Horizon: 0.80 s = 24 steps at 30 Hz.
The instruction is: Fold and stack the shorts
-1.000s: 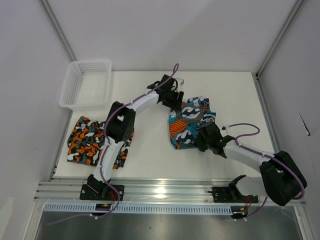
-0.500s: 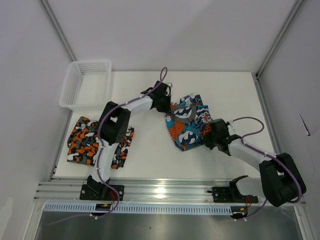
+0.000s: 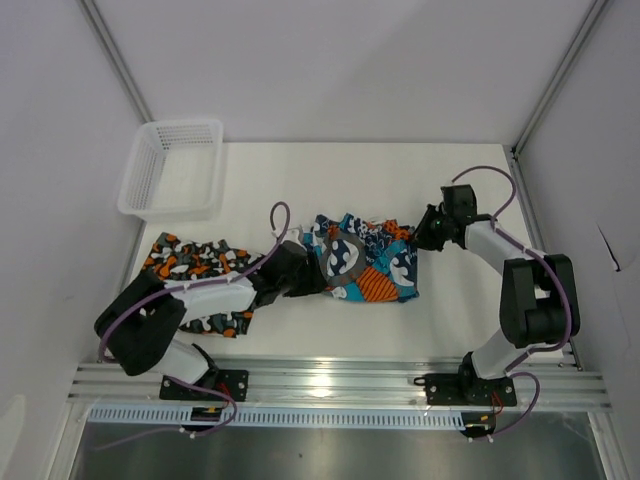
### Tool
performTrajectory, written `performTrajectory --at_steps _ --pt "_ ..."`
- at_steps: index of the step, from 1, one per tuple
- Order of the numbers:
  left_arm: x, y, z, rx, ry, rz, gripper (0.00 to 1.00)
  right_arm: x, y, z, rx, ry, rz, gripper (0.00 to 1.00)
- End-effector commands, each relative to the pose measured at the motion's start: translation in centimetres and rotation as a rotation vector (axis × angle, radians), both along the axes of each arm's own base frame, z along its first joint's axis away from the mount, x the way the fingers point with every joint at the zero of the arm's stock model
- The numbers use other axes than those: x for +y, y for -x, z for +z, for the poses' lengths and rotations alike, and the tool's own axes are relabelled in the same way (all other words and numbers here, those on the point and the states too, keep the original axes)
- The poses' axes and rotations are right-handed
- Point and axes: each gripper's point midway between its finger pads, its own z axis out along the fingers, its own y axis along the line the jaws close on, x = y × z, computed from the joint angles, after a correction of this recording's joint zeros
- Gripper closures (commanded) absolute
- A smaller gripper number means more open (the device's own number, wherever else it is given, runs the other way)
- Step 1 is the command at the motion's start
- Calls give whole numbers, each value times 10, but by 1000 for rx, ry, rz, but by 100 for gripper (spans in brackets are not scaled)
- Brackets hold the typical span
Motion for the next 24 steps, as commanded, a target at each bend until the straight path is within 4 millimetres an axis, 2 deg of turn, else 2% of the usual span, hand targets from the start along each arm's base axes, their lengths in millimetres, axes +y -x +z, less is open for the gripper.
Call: performTrajectory --at_steps 1,2,3,6,7,8,10,11,13,14,15,17,18,19,21,23,24 --pt "12 -1 19 -42 8 109 23 -3 -15 10 -50 62 113 84" --pt "17 1 21 -44 -13 99 17 -3 -16 9 -52 63 126 78" --pt "22 1 26 -55 -25 100 15 -1 -18 11 -61 57 134 71" --pt "34 4 59 -127 -20 79 11 0 -18 13 -71 49 152 63" --pt "39 7 76 -158 0 78 9 3 -15 13 -71 35 165 59" --pt "42 2 91 -192 13 75 7 4 -14 14 -74 26 173 58" --pt "41 1 109 -212 54 42 7 9 -11 17 -86 1 192 55" --pt "42 -6 124 -251 64 19 9 9 -8 16 -83 -4 191 54" --pt "27 -15 150 -296 98 -42 12 9 -5 19 -88 -13 191 52" --pt "21 -18 141 -282 70 -91 14 9 1 15 -79 -21 196 52" --pt "10 -27 158 -316 92 -116 16 9 1 17 -94 -29 200 53" --pt "-7 -27 154 -302 117 -201 21 10 4 19 -106 -39 206 55" --pt "-15 -31 142 -279 115 -227 22 10 8 15 -96 -40 210 57" --pt "-22 -37 147 -289 117 -245 23 11 10 12 -92 -42 214 57" --pt "-32 -45 131 -251 98 -271 27 13 14 6 -80 -52 224 58" --pt "-40 -55 129 -244 90 -284 30 14 17 -1 -66 -52 228 59" --pt "-43 -57 109 -195 63 -294 33 13 18 -5 -63 -52 228 59"
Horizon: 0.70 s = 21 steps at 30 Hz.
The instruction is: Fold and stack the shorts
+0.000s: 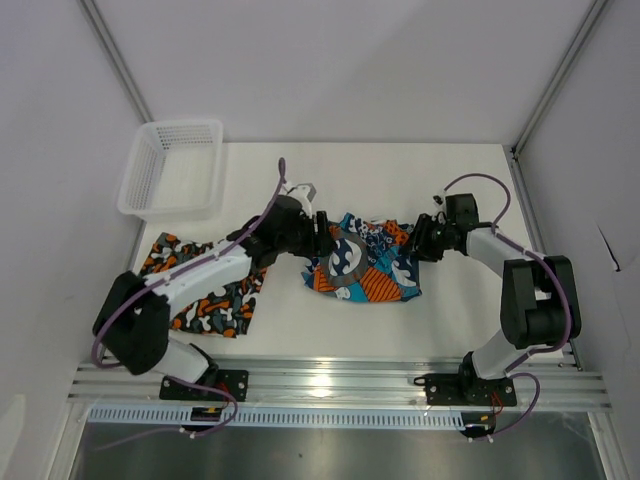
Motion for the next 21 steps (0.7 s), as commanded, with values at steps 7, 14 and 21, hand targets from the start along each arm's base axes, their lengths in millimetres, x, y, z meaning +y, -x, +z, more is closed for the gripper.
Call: performTrajectory --at_steps 7,14,21 --pt "-26 -19 -46 67 -77 -93 47 6 -3 -6 -39 -24 42 63" --pt "-16 -34 -75 92 -181 -21 47 13 -4 -11 -32 -34 59 64" --pt "-16 -38 -90 106 -197 -8 80 19 -6 -14 -31 -54 80 82"
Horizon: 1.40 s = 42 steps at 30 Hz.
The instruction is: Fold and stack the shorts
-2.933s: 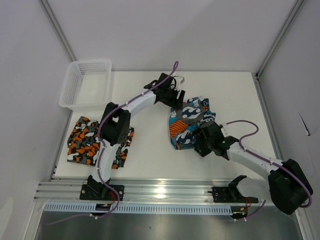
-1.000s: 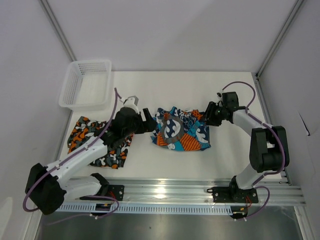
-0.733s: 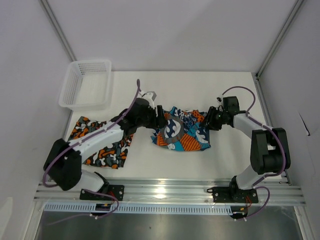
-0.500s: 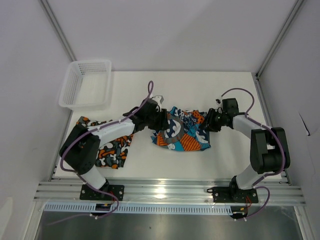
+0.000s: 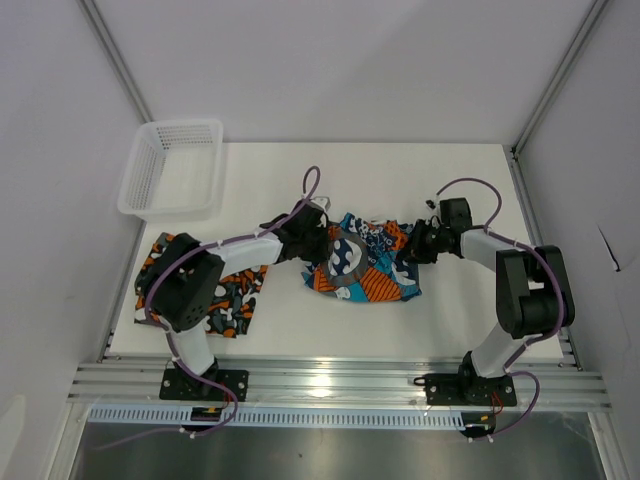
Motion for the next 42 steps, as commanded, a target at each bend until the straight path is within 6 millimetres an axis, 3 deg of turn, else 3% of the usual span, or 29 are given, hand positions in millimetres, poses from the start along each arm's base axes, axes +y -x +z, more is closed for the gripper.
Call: performTrajectory --at_steps 1,4,5,12,14,16,24,28,29,31,32,36,37,38,42 --pt "-4 -12 3 -37 -8 12 87 8 -9 5 -41 -25 33 84" --pt "9 -12 -4 -49 -45 62 100 8 -11 7 -48 -25 39 97" --pt "14 -7 -12 -43 -54 69 100 7 -11 6 -45 -21 40 100" --pt "32 9 -21 -76 -8 124 100 -5 -22 8 -34 -19 -1 100" --pt "34 3 -3 -131 55 145 100 -9 -25 10 -38 -16 -14 100" --pt "46 9 -7 -117 80 168 100 -13 -28 11 -41 -12 -27 100" --pt "50 13 -8 -150 150 177 100 -14 -28 -2 -19 -20 -30 100" --pt "34 15 2 -143 200 96 100 -10 -28 8 -47 -42 -18 59" --pt "33 15 4 -140 201 92 98 -9 -28 12 -55 -44 -17 56" --pt "32 14 15 -146 209 92 83 -9 -33 27 -93 -53 -15 52" --pt "32 12 24 -163 217 96 71 -9 -35 33 -104 -58 -16 52" --pt "31 3 64 -217 231 94 46 -7 -43 53 -147 -73 -2 51" --pt "34 6 63 -197 207 94 44 -6 -47 58 -161 -76 1 50" --pt "31 0 76 -221 216 91 43 -5 -49 57 -157 -76 4 51" --pt "31 -10 98 -256 240 84 36 -2 -54 57 -160 -92 15 52"
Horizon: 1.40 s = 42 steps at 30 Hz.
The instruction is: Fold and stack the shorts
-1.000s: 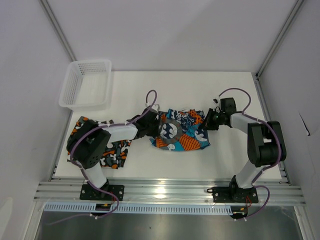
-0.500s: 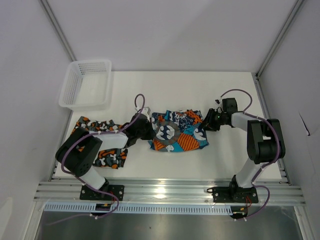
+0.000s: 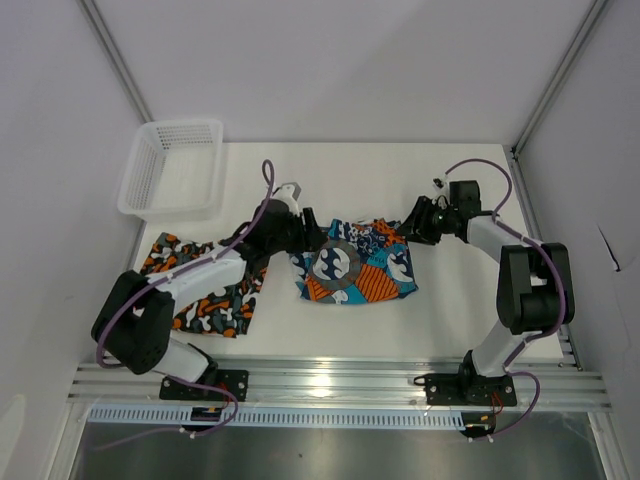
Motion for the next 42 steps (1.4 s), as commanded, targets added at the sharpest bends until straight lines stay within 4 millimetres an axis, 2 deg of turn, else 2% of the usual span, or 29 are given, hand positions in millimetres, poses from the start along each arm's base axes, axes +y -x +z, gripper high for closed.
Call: performTrajectory --at_steps 1,2,4,5,6,9,14,20,21,24,25,27,28,30,32,33,39,42 --pt "-4 -14 36 -62 20 -29 36 5 -12 19 -66 -29 31 53" --pt "-8 -16 24 -36 -1 -50 36 6 -14 19 -66 -32 32 54" --pt "-20 -25 27 -32 11 -84 38 8 -16 12 -51 -35 37 55" --pt "-23 -27 11 1 -6 -92 39 8 -18 11 -51 -36 38 55" --pt "-27 -30 13 -2 -2 -100 40 10 -19 7 -44 -35 42 55" --pt "-27 -31 -10 40 -28 -103 42 14 -21 0 -35 -24 54 55" --pt "-29 -29 -36 87 -54 -122 45 20 -20 -7 -25 -24 72 59" --pt "-30 -26 -45 110 -59 -138 47 21 -20 -9 -25 -19 78 64" --pt "-30 -26 -45 107 -55 -141 48 23 -20 -8 -27 -23 84 70" --pt "-34 -27 -45 103 -42 -151 60 26 -20 -8 -25 -27 89 83" --pt "-34 -27 -49 111 -44 -154 70 26 -19 -9 -23 -30 91 86" --pt "-37 -31 -48 107 -41 -155 81 28 -20 -9 -22 -36 91 94" --pt "-37 -32 -48 105 -47 -152 93 29 -21 -8 -26 -40 95 95" --pt "-33 -42 -46 84 -82 -121 100 29 -22 -8 -26 -43 92 100" --pt "-29 -49 -38 60 -98 -102 100 30 -22 -7 -25 -47 89 100" --pt "-25 -48 -40 73 -116 -95 100 30 -23 -6 -29 -47 87 100" --pt "-13 -51 -13 43 -102 -72 100 21 -30 7 -60 -39 56 100" --pt "-5 -49 -7 48 -102 -61 100 18 -33 12 -69 -32 49 100"
